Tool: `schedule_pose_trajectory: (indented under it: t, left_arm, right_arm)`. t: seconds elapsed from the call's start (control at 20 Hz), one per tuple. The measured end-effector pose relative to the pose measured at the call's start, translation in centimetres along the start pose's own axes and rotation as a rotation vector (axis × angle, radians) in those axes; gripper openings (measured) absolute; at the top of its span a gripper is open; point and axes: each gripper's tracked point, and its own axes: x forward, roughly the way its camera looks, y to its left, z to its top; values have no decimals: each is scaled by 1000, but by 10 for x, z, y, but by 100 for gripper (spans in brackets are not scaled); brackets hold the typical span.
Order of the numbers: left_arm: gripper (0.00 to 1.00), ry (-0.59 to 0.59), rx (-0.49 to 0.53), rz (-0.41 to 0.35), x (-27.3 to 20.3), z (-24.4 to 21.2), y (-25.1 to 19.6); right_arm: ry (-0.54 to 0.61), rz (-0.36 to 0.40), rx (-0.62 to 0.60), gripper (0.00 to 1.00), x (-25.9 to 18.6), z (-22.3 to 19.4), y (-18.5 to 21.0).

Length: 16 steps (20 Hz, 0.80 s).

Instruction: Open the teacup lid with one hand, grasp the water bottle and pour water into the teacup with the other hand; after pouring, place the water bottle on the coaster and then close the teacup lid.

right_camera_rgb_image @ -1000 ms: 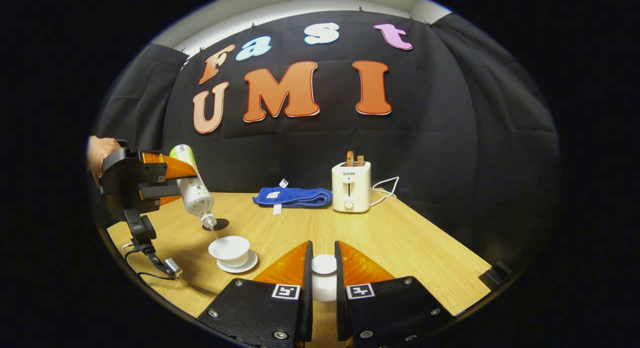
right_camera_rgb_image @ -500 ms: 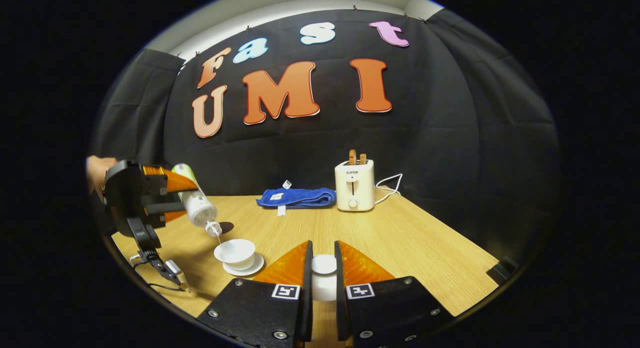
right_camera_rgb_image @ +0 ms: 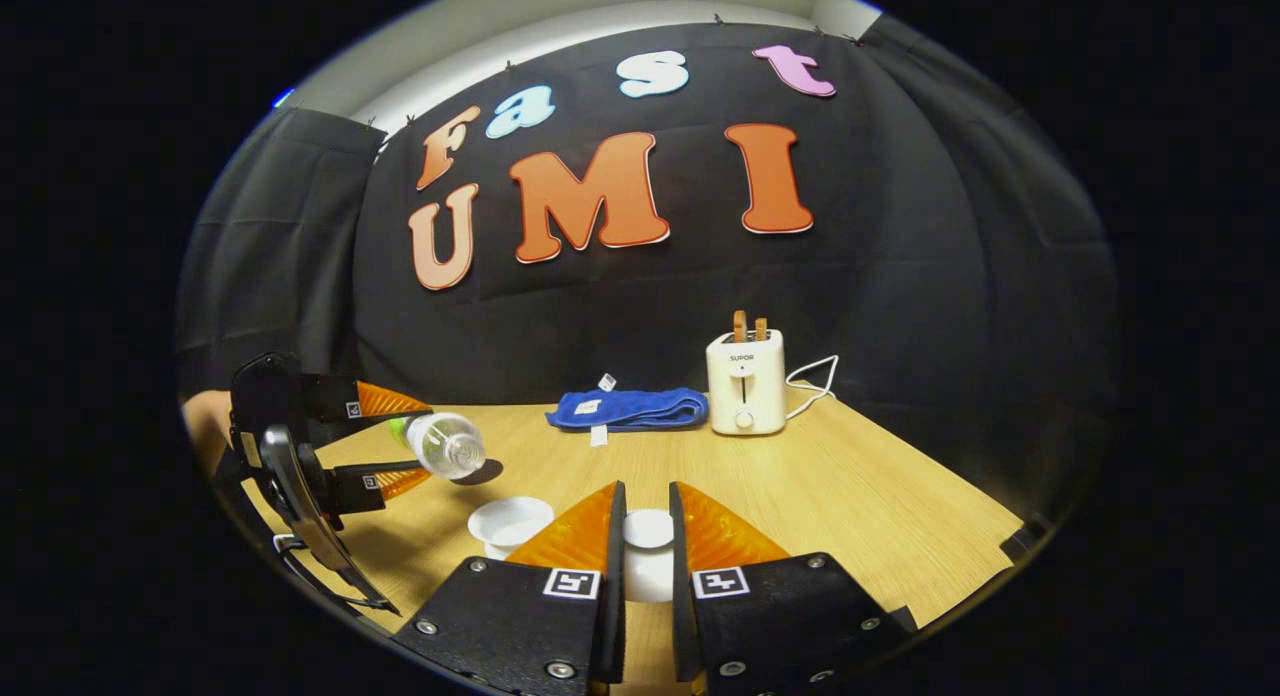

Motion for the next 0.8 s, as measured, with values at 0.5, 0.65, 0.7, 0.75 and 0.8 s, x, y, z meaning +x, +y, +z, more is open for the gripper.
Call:
schedule_pose_trajectory:
  t: [0.5,0.65,0.7,0.75,0.8]
  left_arm:
    - [65,-76,-817,235,0,-47,95]
    - [65,-72,-1034,271,3,-70,107]
    - [63,-69,-1089,268,4,-77,107]
    - [65,-59,-1134,269,6,-87,107]
    - [66,-47,-1176,271,8,-96,105]
  right_arm:
    - [-18,32,-31,19,20,13,39]
    - [-22,55,-53,19,26,16,56]
    - [-20,58,-67,19,28,15,60]
    - [-20,60,-84,19,30,15,63]
    - [-19,62,-96,19,33,15,67]
